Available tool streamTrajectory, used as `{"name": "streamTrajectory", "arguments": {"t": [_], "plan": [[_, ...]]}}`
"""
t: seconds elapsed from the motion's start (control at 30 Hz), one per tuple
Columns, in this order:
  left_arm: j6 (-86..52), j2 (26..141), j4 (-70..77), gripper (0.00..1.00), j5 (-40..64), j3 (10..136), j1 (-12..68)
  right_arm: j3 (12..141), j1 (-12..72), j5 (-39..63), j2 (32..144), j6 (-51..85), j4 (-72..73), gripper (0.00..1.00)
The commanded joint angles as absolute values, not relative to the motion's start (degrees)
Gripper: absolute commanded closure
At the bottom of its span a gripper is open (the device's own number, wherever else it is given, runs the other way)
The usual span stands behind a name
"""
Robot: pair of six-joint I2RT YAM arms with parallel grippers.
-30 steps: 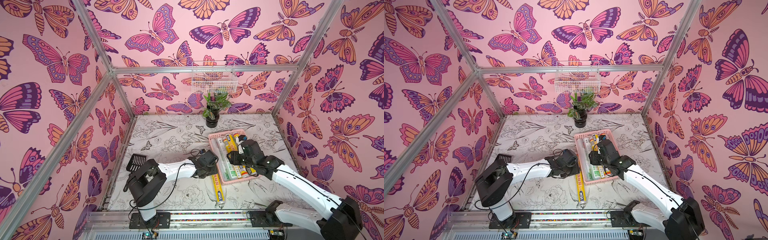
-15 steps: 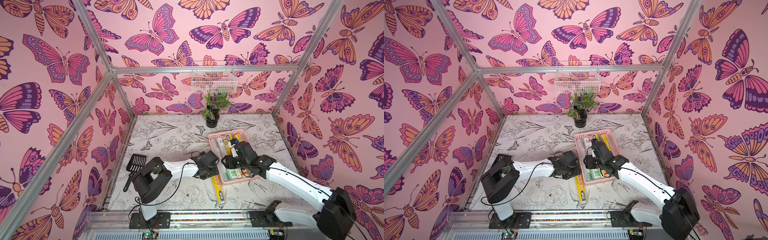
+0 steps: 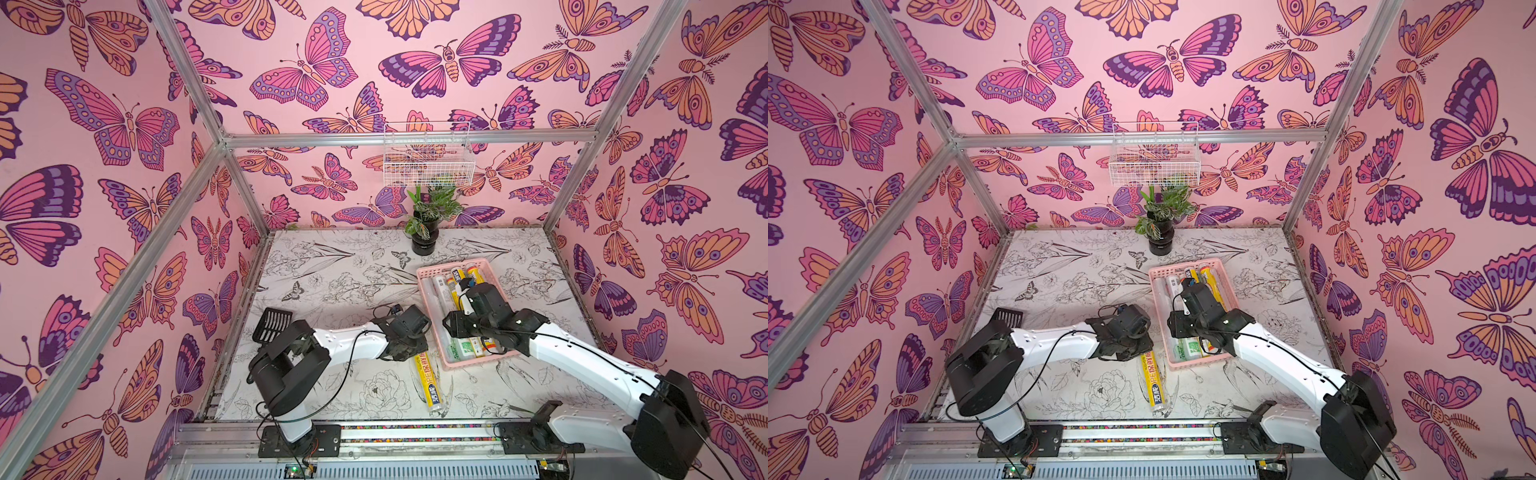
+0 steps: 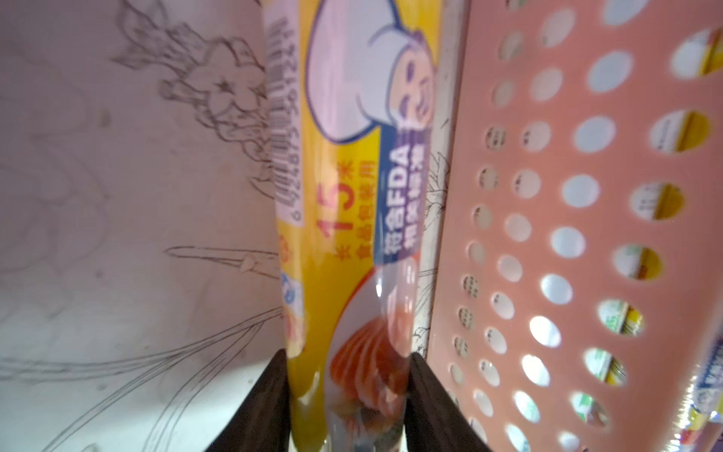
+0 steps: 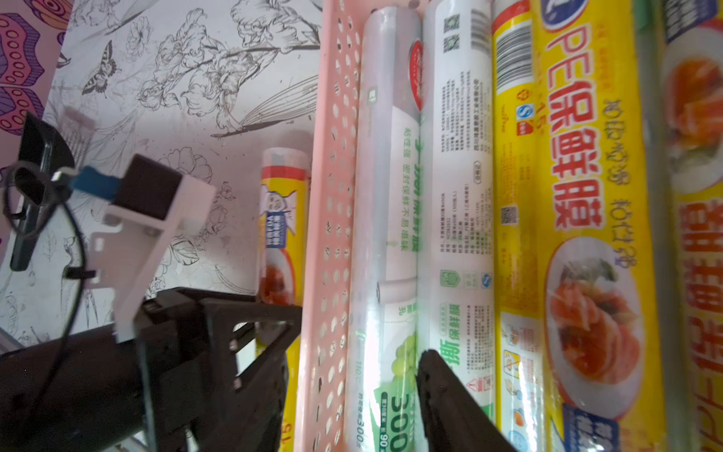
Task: Put the plastic wrap into the basket
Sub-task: Pick up the plastic wrap from the center of the board, then place the plastic wrap in the basket.
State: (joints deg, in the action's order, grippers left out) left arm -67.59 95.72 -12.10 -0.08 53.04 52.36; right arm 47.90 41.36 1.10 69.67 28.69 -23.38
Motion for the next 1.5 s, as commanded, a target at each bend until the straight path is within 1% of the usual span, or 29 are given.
{"name": "streamTrajectory", "arguments": {"t": [0.0, 0.2, 0.4, 0.5, 0.6, 0.7, 1.0, 1.23, 1.47], "plan": [[-67.2, 89.8, -12.8, 0.62, -5.9, 51.3, 51.9, 49.2, 41.7, -4.5, 65.7, 29.6, -24.3, 0.43], [-64.5, 84.0, -12.7, 0.65, -8.6, 52.7, 51.9, 48.0, 41.7, -10.3, 60.1, 30.3, -23.4, 0.43], [-59.9, 84.2, -11.8, 0.65, -8.6, 57.1, 51.5, 46.9, 41.7, -15.6, 55.5, 30.6, -24.0, 0.43], [-58.9, 84.6, -7.9, 0.65, -7.5, 58.9, 51.4, 46.4, 41.7, -17.0, 53.8, 30.6, -24.4, 0.43], [-58.6, 86.8, -4.4, 0.65, -5.0, 61.6, 50.6, 46.3, 41.7, -17.4, 53.0, 30.6, -24.8, 0.42], [-58.9, 89.9, -3.9, 0.65, -1.9, 66.4, 49.5, 46.7, 41.7, -17.5, 53.1, 30.9, -25.9, 0.42], [-61.4, 102.9, -2.3, 0.65, 3.8, 77.3, 47.5, 46.1, 41.3, -19.0, 53.6, 32.5, -26.5, 0.42], [-63.2, 110.6, -2.1, 0.65, 6.4, 82.5, 46.9, 45.5, 38.7, -16.9, 54.6, 33.2, -26.5, 0.42], [-65.4, 116.0, -2.1, 0.63, 9.5, 85.5, 46.7, 45.6, 37.8, -15.8, 56.1, 32.5, -26.5, 0.41]]}}
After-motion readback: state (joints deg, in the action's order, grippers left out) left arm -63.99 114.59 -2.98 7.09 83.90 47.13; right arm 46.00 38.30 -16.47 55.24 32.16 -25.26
